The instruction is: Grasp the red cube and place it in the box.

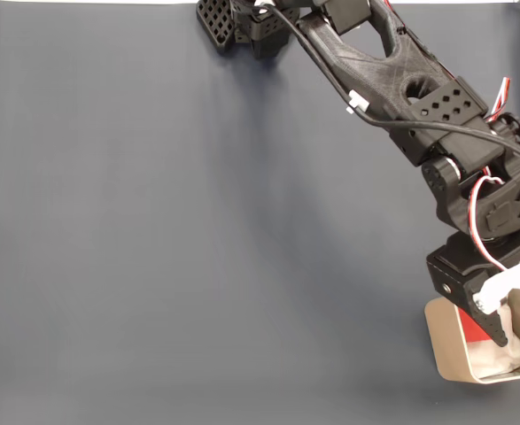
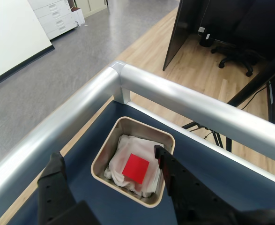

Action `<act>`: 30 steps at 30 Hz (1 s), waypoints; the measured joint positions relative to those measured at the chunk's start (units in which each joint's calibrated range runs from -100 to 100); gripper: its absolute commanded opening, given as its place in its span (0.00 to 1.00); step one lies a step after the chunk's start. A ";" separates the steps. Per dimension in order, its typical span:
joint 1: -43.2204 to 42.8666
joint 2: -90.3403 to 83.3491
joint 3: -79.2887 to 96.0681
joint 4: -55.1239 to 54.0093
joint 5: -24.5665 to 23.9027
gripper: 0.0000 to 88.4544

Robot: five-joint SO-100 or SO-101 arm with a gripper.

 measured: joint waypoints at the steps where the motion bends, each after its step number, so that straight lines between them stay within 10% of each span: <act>1: 0.00 0.00 0.00 0.00 0.00 0.49; 18: 0.00 0.00 0.00 -0.48 0.00 0.45; 26: 0.00 0.00 0.00 -0.72 -0.54 0.04; 30: 0.07 0.00 0.00 -0.95 -0.93 0.00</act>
